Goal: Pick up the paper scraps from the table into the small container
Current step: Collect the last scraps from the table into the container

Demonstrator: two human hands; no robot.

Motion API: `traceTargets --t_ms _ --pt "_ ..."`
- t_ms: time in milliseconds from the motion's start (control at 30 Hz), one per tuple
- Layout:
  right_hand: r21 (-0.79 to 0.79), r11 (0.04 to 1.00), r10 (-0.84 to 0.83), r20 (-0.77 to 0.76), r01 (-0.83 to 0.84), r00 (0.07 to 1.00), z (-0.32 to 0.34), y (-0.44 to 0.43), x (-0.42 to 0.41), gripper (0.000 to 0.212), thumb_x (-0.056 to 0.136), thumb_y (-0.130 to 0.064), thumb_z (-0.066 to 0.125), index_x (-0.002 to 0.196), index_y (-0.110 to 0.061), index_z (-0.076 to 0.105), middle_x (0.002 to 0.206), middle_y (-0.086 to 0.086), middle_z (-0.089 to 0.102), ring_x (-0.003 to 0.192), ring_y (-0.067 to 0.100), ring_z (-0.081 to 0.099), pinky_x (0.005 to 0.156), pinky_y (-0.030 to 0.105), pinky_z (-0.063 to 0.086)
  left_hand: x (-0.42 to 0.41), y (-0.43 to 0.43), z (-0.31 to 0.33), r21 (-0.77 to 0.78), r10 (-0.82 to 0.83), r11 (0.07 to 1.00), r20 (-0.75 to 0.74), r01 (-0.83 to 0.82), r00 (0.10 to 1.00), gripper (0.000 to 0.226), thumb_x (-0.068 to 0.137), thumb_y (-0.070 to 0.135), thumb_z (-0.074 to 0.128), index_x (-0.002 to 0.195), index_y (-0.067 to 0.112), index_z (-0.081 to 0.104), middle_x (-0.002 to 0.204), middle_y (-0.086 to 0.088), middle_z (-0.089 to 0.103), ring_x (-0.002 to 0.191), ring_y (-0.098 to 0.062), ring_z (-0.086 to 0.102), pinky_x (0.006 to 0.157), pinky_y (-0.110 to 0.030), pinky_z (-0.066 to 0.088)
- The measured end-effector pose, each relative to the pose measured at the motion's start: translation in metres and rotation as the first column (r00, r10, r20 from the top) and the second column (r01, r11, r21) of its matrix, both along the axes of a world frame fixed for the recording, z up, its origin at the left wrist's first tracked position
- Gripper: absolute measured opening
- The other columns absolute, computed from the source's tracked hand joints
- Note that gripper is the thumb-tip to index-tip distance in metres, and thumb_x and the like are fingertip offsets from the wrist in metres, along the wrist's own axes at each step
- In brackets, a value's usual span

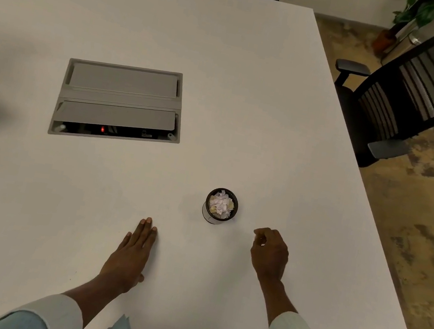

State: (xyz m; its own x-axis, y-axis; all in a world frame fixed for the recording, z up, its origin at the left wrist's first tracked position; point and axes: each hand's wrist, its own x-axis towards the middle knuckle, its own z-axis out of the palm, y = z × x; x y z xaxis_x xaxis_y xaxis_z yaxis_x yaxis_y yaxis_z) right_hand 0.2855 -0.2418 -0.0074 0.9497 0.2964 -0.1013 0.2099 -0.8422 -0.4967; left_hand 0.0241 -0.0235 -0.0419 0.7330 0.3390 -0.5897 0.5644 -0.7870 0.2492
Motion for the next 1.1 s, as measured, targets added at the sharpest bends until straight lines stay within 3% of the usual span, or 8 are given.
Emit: traceTargets --t_ms 167,333,433,633,733,867,967,1100 --pt "-0.07 0.994 0.066 -0.169 -0.079 0.983 -0.006 0.016 0.003 0.015 0.091 -0.015 0.069 0.106 -0.016 0.073 0.102 0.002 0.071 0.096 0.025 0.067 0.086 0.039 0.055 0.0 0.001 0.0 0.004 -0.003 1.0 -0.004 0.003 1.0 0.125 0.088 0.022 0.078 0.156 0.01 -0.027 0.16 -0.009 -0.042 0.15 -0.027 -0.035 0.129 -0.037 -0.005" --pt "-0.035 0.991 0.116 -0.246 -0.128 0.962 -0.008 0.042 0.007 0.034 0.088 -0.02 0.075 0.121 -0.017 0.067 0.113 0.005 0.065 0.102 0.024 0.067 0.09 0.039 0.054 0.002 0.001 0.004 -0.002 -0.002 1.0 -0.013 0.002 1.0 0.124 0.089 0.021 0.077 0.156 0.01 -0.026 0.161 -0.008 -0.041 0.151 -0.027 -0.034 0.13 -0.039 -0.003" --pt "-0.108 0.967 0.196 -0.261 -0.23 0.945 -0.01 0.061 0.011 0.039 0.092 -0.02 0.071 0.129 -0.015 0.062 0.123 0.009 0.056 0.112 0.027 0.062 0.095 0.043 0.053 0.003 0.001 0.007 0.008 -0.007 1.0 -0.02 0.007 1.0 0.122 0.09 0.021 0.076 0.156 0.009 -0.027 0.161 -0.009 -0.042 0.15 -0.027 -0.035 0.131 -0.04 -0.002" --pt "-0.127 0.975 0.15 -0.235 -0.184 0.96 -0.014 0.072 0.016 0.012 0.094 -0.013 0.064 0.101 -0.007 0.071 0.107 0.013 0.065 0.102 0.033 0.063 0.084 0.036 0.048 0.003 0.0 0.007 0.009 0.008 1.0 -0.018 -0.007 1.0 0.123 0.089 0.02 0.076 0.156 0.01 -0.026 0.161 -0.008 -0.042 0.15 -0.027 -0.035 0.13 -0.039 -0.003" --pt "-0.078 0.994 0.046 -0.301 -0.073 0.952 -0.014 0.069 0.015 0.015 0.087 -0.007 0.064 0.093 -0.012 0.076 0.094 0.009 0.076 0.095 0.03 0.07 0.084 0.033 0.054 0.003 -0.001 0.006 0.012 0.004 1.0 -0.022 -0.004 1.0 0.123 0.089 0.021 0.076 0.156 0.01 -0.026 0.16 -0.009 -0.042 0.15 -0.028 -0.035 0.131 -0.04 -0.002" --pt "0.089 0.987 -0.089 -0.374 0.132 0.923 -0.01 0.061 0.015 0.015 0.082 -0.002 0.069 0.088 -0.012 0.078 0.082 0.009 0.077 0.081 0.031 0.074 0.082 0.047 0.061 0.002 -0.001 0.004 0.01 0.011 1.0 -0.021 -0.011 1.0 0.125 0.089 0.021 0.077 0.156 0.012 -0.027 0.16 -0.008 -0.042 0.15 -0.027 -0.036 0.13 -0.04 -0.003" --pt "0.263 0.939 -0.14 -0.289 0.219 0.947 0.002 0.057 0.015 0.012 0.083 -0.002 0.072 0.087 -0.013 0.076 0.081 0.008 0.075 0.074 0.029 0.073 0.077 0.05 0.062 0.002 -0.001 0.005 0.006 0.007 1.0 -0.028 -0.007 1.0 0.124 0.089 0.022 0.077 0.156 0.011 -0.026 0.16 -0.009 -0.042 0.15 -0.028 -0.035 0.13 -0.04 -0.003" --pt "0.37 0.927 -0.041 -0.067 0.063 0.997 0.021 0.06 0.015 0.015 0.084 -0.008 0.077 0.087 -0.022 0.074 0.083 -0.006 0.073 0.07 0.011 0.07 0.072 0.039 0.061 0.003 0.0 0.005 0.006 0.011 1.0 -0.026 -0.01 1.0 0.122 0.09 0.02 0.076 0.156 0.01 -0.026 0.161 -0.009 -0.042 0.15 -0.029 -0.034 0.131 -0.042 0.0"
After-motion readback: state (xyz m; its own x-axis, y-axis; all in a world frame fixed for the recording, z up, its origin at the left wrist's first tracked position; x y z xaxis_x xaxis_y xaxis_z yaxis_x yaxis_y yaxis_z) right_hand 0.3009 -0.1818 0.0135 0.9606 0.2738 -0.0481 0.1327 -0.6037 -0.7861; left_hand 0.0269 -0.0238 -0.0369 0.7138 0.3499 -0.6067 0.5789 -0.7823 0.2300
